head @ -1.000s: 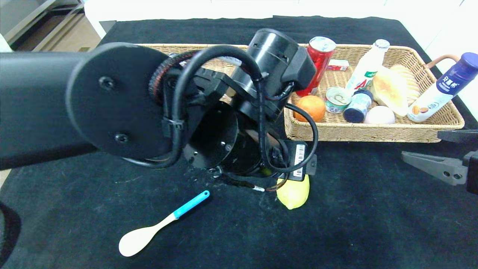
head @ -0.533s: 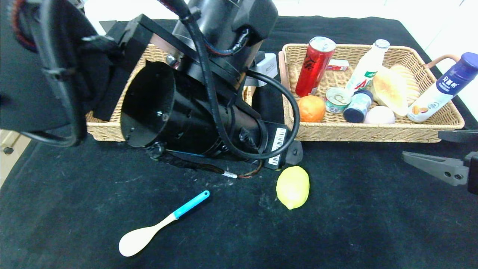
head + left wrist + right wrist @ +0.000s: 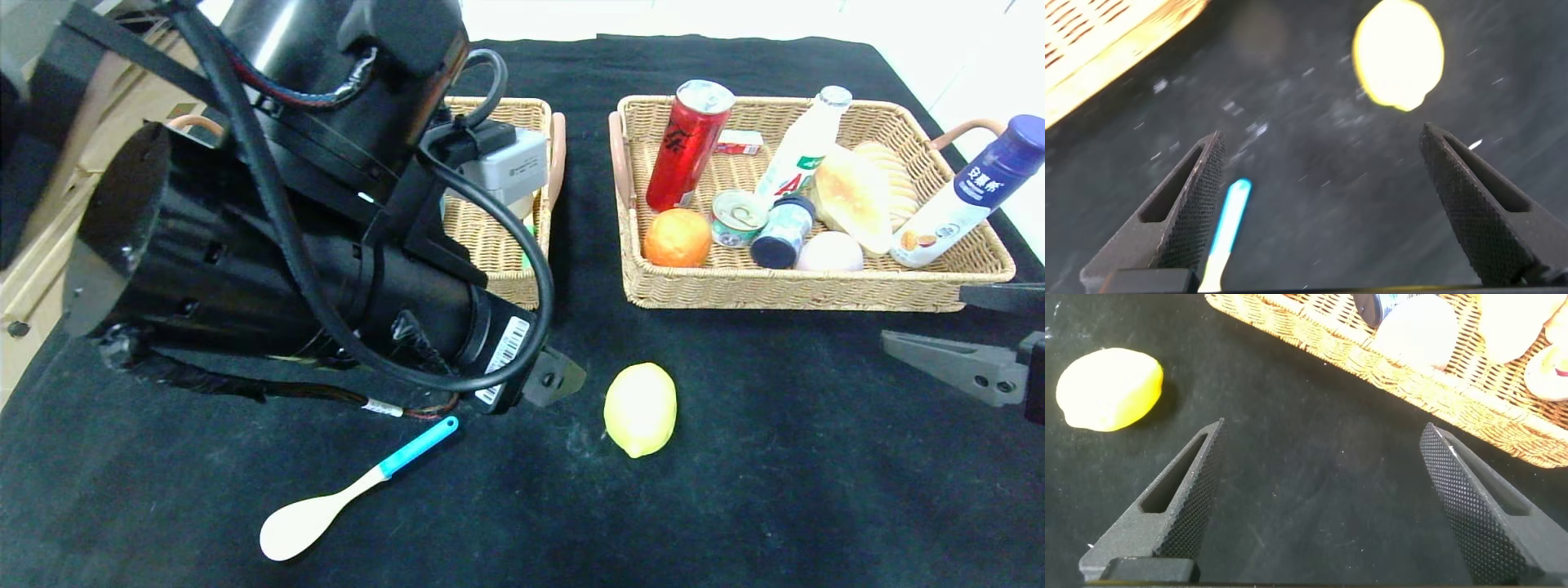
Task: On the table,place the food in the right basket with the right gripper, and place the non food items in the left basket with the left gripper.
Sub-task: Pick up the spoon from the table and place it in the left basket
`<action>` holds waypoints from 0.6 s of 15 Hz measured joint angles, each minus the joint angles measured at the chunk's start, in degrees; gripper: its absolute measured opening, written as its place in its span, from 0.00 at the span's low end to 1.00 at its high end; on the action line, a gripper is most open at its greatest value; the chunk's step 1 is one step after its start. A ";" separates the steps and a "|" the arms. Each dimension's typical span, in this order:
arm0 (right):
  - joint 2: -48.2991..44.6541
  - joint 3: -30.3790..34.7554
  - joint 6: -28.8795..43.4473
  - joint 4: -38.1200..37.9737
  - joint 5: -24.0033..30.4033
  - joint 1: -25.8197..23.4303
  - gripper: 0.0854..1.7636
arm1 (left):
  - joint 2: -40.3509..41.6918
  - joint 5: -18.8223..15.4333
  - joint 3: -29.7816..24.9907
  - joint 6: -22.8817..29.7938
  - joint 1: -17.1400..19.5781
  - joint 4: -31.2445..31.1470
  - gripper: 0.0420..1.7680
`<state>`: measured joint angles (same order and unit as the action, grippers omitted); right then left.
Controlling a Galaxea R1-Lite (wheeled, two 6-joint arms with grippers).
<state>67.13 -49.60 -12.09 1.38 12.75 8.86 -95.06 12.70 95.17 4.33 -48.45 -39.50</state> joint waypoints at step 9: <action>-0.24 -0.04 -0.04 0.00 0.00 0.00 0.97 | 8.40 -5.13 -13.81 -11.35 5.80 0.44 0.97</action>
<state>66.89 -49.64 -12.13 1.38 12.75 8.86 -86.66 7.57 81.36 -7.02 -42.64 -39.06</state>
